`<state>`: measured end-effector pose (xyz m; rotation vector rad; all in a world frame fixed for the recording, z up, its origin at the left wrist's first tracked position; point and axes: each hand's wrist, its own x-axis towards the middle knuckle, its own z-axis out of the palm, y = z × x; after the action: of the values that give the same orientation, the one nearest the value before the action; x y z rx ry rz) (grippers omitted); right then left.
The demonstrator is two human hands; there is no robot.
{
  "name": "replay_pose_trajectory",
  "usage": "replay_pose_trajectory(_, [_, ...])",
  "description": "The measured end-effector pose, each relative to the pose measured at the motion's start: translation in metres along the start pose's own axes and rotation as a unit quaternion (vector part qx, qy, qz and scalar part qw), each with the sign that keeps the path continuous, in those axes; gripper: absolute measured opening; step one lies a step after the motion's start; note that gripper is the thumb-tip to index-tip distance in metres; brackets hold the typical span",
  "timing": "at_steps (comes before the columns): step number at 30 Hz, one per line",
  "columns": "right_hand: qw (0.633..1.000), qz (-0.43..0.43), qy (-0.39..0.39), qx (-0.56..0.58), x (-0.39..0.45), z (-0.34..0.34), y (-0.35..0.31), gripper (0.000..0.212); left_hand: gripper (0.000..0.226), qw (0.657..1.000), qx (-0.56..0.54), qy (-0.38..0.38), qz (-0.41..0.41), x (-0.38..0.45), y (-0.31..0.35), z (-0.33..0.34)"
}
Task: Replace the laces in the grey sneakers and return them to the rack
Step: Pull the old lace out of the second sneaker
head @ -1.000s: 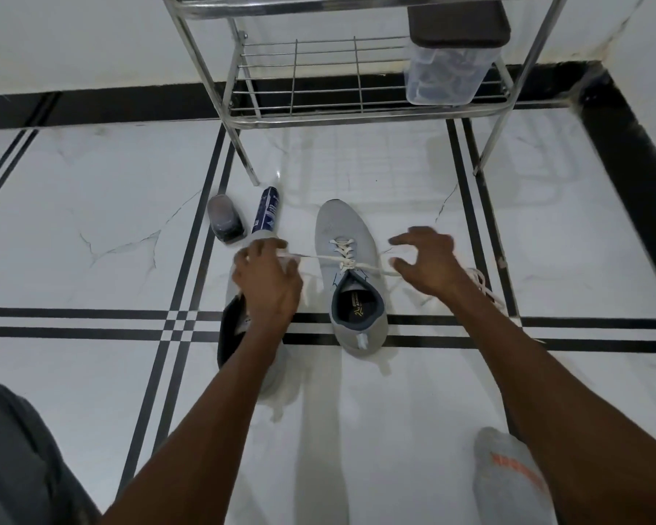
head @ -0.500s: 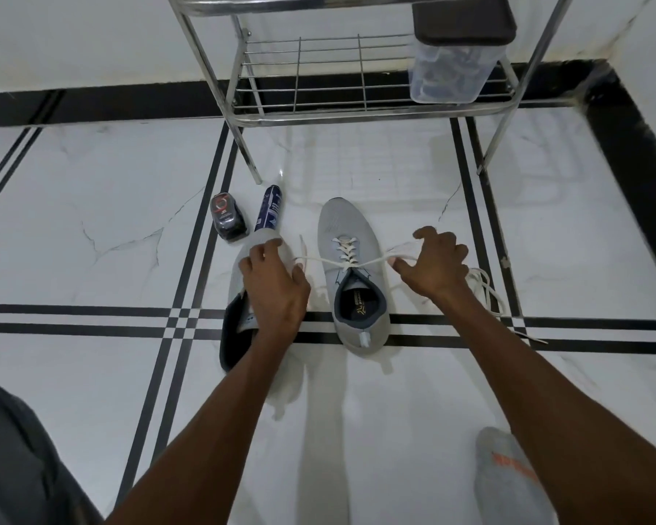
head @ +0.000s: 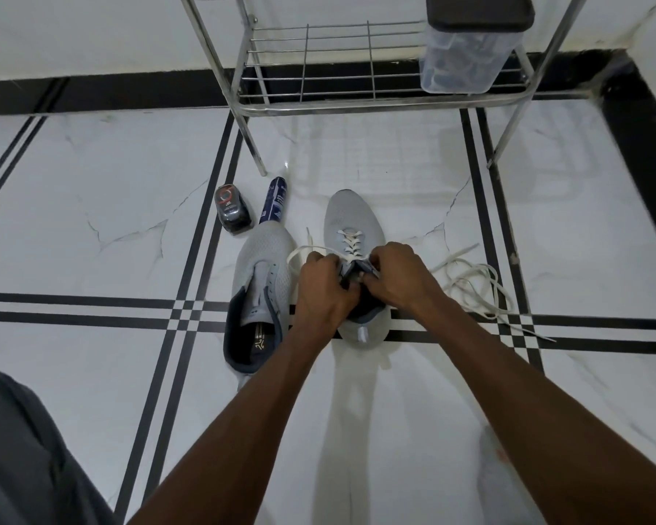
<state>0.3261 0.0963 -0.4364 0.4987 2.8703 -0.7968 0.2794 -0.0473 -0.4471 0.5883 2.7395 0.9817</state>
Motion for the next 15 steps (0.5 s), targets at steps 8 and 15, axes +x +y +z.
replay_pose_trajectory(8, [0.998,-0.032,0.036,-0.031,-0.001,0.003,0.005,0.029,0.024,1.0,-0.002,0.015,0.0,0.002,-0.007,0.004])
replay_pose_trajectory(15, [0.995,0.031,0.033,0.093,-0.003,0.003,0.016,0.024,0.017,0.999,0.0,0.042,0.002,-0.001,-0.01,0.002])
